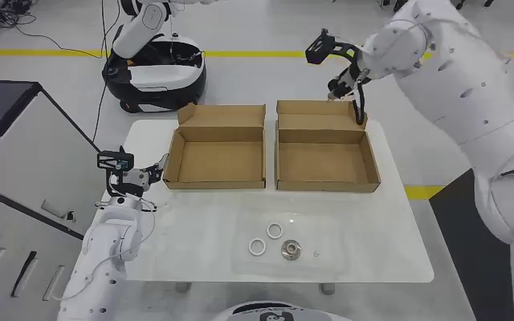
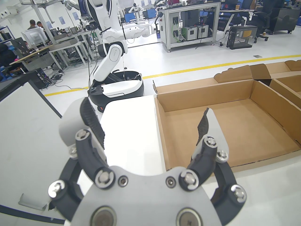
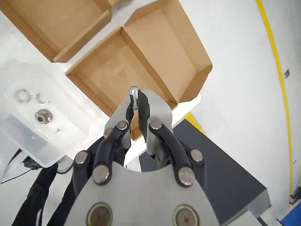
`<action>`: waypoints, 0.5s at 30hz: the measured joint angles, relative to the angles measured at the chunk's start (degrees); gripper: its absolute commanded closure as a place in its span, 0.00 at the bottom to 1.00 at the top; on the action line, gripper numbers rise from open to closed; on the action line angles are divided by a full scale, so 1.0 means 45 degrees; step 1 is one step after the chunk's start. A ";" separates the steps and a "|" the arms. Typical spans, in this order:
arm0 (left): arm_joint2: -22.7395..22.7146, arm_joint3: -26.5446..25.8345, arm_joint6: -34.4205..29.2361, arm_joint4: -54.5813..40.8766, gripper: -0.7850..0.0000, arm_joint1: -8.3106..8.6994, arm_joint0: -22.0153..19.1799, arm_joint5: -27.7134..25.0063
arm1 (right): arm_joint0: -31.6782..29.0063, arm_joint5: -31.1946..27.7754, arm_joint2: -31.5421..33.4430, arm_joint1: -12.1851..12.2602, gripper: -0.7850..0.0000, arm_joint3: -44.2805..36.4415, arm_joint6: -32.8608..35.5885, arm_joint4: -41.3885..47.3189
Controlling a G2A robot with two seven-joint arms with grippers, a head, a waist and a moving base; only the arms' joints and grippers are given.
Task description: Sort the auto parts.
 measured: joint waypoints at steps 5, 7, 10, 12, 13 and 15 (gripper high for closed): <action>0.0000 0.0000 0.0000 0.0000 0.00 0.0000 0.0000 0.0000 | -0.0398 0.0042 -0.1195 -0.0767 1.00 0.1588 -0.0197 -0.0604; 0.0000 0.0000 0.0000 0.0000 0.00 0.0000 0.0000 0.0000 | -0.0524 0.0035 -0.1485 -0.1010 1.00 0.2114 -0.0275 -0.0752; 0.0000 0.0000 0.0000 0.0000 0.00 0.0000 0.0000 0.0000 | -0.0637 0.0031 -0.1794 -0.1398 1.00 0.2935 -0.0358 -0.0809; 0.0000 0.0000 0.0000 0.0000 0.00 0.0000 0.0000 0.0000 | -0.0636 0.0055 -0.1949 -0.1665 1.00 0.3469 -0.0406 -0.0854; 0.0000 0.0000 0.0000 0.0000 0.00 0.0000 0.0000 0.0000 | -0.0637 0.0065 -0.1994 -0.1778 1.00 0.3697 -0.0428 -0.0833; 0.0000 0.0000 0.0000 0.0000 0.00 0.0000 0.0000 0.0000 | -0.0636 0.0076 -0.2083 -0.2033 1.00 0.4227 -0.0474 -0.0772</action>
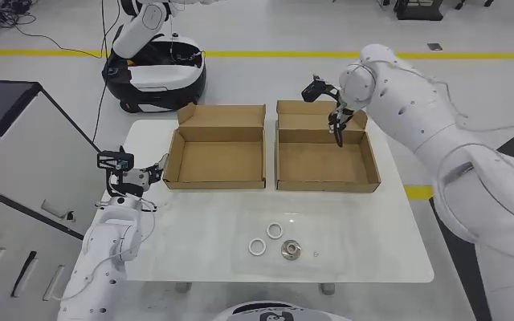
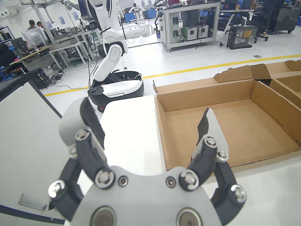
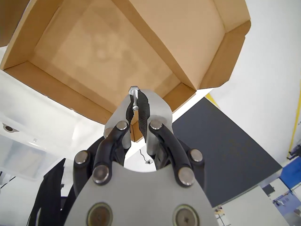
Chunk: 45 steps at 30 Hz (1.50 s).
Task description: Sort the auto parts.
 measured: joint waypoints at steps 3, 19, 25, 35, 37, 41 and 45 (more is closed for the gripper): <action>0.0000 0.0000 0.0000 0.0000 0.00 0.0000 0.0000 0.0000 | -0.0040 0.0026 -0.0103 -0.0344 1.00 0.0793 -0.0149 0.0060; 0.0000 0.0000 0.0000 0.0000 0.00 0.0000 0.0000 0.0000 | -0.0647 0.0317 -0.0136 -0.1445 1.00 0.4247 -0.1236 0.0192; 0.0000 0.0000 0.0000 0.0000 0.00 0.0000 0.0000 0.0000 | -0.1035 0.0499 -0.0041 -0.1520 1.00 0.4999 -0.1830 0.0063; 0.0000 0.0000 0.0000 0.0000 0.00 0.0000 0.0000 0.0000 | -0.1572 0.1093 0.0107 -0.1586 1.00 0.5321 -0.2618 -0.0288; 0.0000 0.0000 0.0000 0.0000 0.00 0.0000 0.0000 0.0000 | -0.1637 0.1149 0.0138 -0.1587 1.00 0.5297 -0.2688 -0.0348; 0.0000 0.0000 0.0000 0.0000 0.00 0.0000 0.0000 0.0000 | -0.1803 0.1245 0.0239 -0.1578 1.00 0.5292 -0.2736 -0.0399; 0.0000 0.0000 0.0000 0.0000 0.00 0.0000 0.0000 0.0000 | -0.1896 0.1432 0.0357 -0.1559 1.00 0.5285 -0.2944 -0.0459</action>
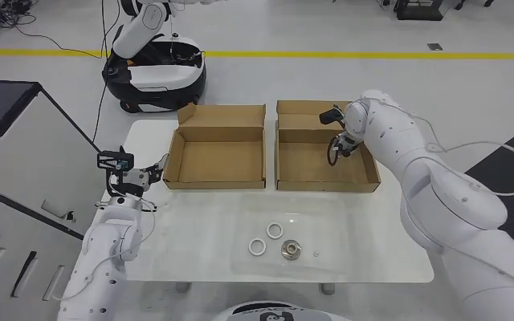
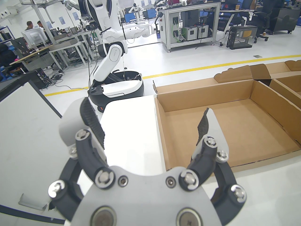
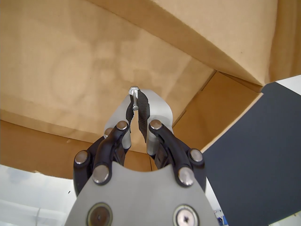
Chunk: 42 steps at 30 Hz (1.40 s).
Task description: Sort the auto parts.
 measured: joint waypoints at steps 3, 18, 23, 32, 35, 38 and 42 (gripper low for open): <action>0.0000 0.0000 0.0000 0.0000 0.00 0.0000 0.0000 0.0000 | -0.0063 0.0200 0.0091 0.0023 1.00 -0.0046 -0.0251 -0.0077; 0.0000 0.0000 0.0000 0.0000 0.00 0.0000 0.0000 0.0000 | -0.0358 0.0343 0.0480 0.0183 0.20 -0.0287 -0.0324 -0.0429; 0.0000 0.0000 0.0000 0.0000 0.00 0.0000 0.0000 0.0000 | -0.0359 0.0294 0.0663 0.0266 0.00 -0.0406 -0.0281 -0.0487; 0.0000 0.0000 0.0000 0.0000 0.00 0.0000 0.0000 0.0000 | -0.0031 -0.0140 0.1030 0.0544 0.00 -0.0983 -0.0429 -0.0836; 0.0000 0.0000 0.0000 0.0000 0.00 0.0000 0.0000 0.0000 | 0.0240 -0.0609 0.1236 0.0753 0.00 -0.1367 -0.0292 -0.0957; 0.0000 0.0000 0.0000 0.0000 0.00 0.0000 0.0000 0.0000 | 0.0524 -0.1202 0.1522 0.1041 0.00 -0.1959 0.0103 -0.1001; 0.0000 0.0000 0.0000 0.0000 0.00 0.0000 0.0000 0.0000 | 0.0683 -0.1888 0.2017 0.1553 0.00 -0.3290 0.0783 -0.1000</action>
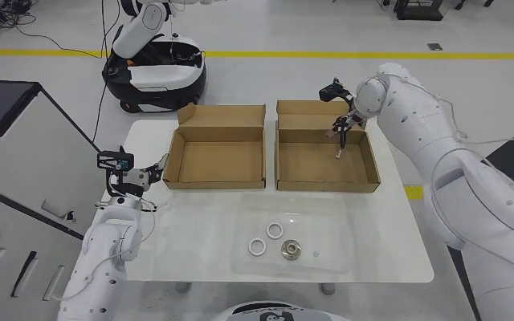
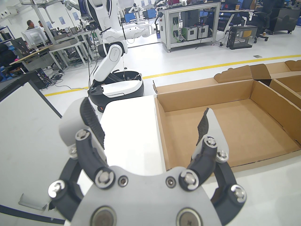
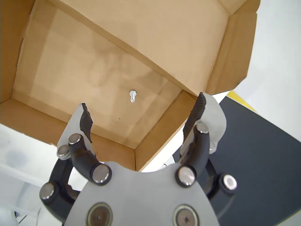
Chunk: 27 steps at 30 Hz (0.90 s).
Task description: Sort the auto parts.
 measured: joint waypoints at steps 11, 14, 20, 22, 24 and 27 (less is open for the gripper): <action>0.0000 0.0000 0.0000 0.0000 0.00 0.0000 0.0000 0.0000 | -0.2401 0.0073 0.2969 0.2469 0.00 -0.8590 0.2910 -0.0529; 0.0000 0.0000 0.0000 0.0000 0.00 0.0000 0.0000 0.0000 | -0.3689 0.0307 0.4117 0.3124 0.00 -1.1288 0.3510 -0.0460; 0.0000 0.0000 0.0000 0.0000 0.00 0.0000 0.0000 0.0000 | -0.5721 0.1008 0.5532 0.4054 0.00 -1.5256 0.4197 0.0284; 0.0000 0.0000 0.0000 0.0000 0.00 0.0000 0.0000 0.0000 | -0.6139 0.1026 0.5759 0.4288 0.00 -1.5955 0.4214 0.0502; 0.0000 0.0000 0.0000 0.0000 0.00 0.0000 0.0000 0.0000 | -0.6540 0.1117 0.5866 0.4554 0.00 -1.6621 0.4205 0.0704; 0.0000 0.0000 0.0000 0.0000 0.00 0.0000 0.0000 0.0000 | -0.6880 0.1307 0.5742 0.4939 0.00 -1.7443 0.4202 0.1020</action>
